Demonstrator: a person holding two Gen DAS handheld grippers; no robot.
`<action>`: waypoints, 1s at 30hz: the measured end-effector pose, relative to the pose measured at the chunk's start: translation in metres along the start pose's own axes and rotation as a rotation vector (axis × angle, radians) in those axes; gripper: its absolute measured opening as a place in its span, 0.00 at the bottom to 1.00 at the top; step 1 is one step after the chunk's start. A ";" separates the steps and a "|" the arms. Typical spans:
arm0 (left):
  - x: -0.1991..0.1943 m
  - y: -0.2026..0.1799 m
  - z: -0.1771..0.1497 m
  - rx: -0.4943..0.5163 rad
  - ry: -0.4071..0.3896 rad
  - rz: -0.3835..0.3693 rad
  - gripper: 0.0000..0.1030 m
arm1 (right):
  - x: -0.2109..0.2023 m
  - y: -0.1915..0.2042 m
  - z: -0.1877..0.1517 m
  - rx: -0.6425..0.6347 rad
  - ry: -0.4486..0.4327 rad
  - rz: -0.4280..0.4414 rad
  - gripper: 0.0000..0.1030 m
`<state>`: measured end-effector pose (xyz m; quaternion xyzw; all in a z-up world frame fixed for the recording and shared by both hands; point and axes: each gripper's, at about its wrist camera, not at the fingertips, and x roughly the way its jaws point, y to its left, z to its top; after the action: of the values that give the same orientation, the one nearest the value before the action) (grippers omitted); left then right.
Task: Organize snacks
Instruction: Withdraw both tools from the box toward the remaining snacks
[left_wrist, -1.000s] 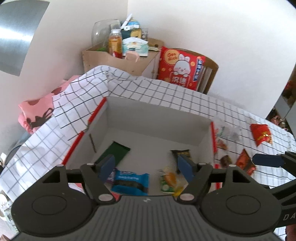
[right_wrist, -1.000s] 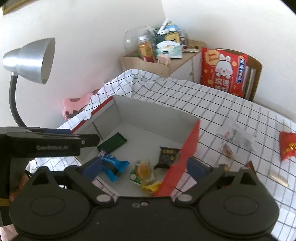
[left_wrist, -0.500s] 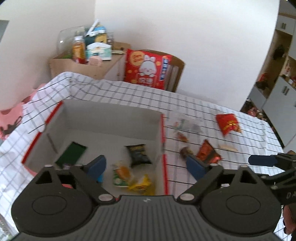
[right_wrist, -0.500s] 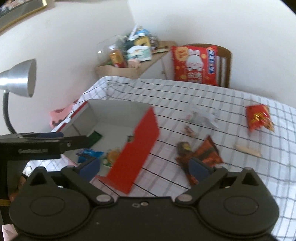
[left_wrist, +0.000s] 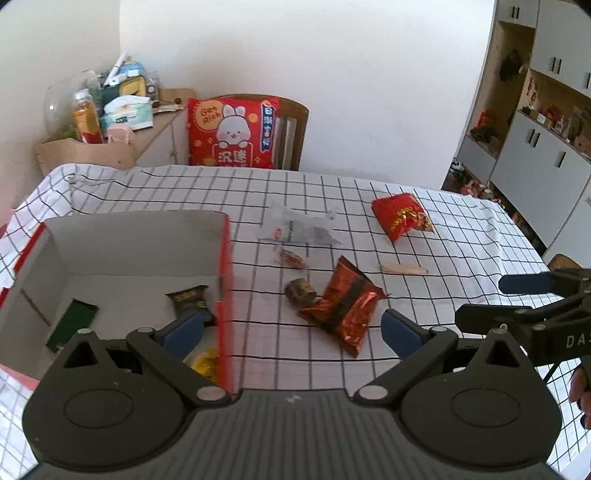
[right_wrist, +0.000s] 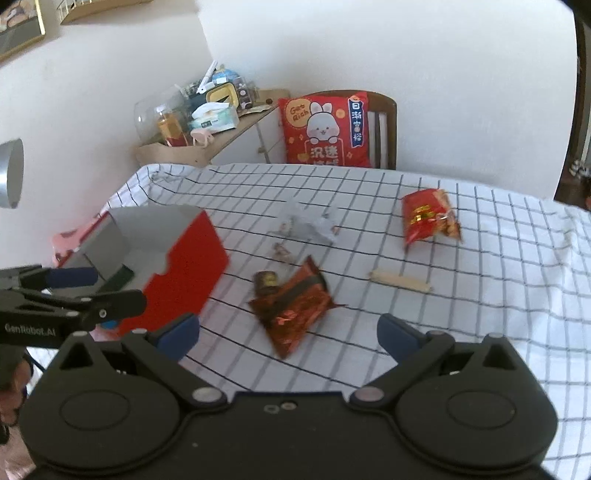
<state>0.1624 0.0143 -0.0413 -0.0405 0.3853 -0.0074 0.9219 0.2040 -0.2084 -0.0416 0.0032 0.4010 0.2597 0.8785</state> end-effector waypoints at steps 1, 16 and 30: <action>0.004 -0.004 0.001 0.002 0.005 -0.004 1.00 | 0.000 -0.005 0.001 -0.010 0.006 0.000 1.00; 0.053 -0.069 0.000 0.081 0.050 -0.011 1.00 | 0.033 -0.082 0.006 -0.033 0.122 -0.157 0.97; 0.112 -0.085 0.005 0.095 0.113 0.027 0.99 | 0.105 -0.112 0.016 -0.208 0.208 -0.149 0.87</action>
<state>0.2460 -0.0751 -0.1100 0.0088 0.4363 -0.0155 0.8996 0.3234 -0.2542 -0.1283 -0.1445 0.4599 0.2330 0.8446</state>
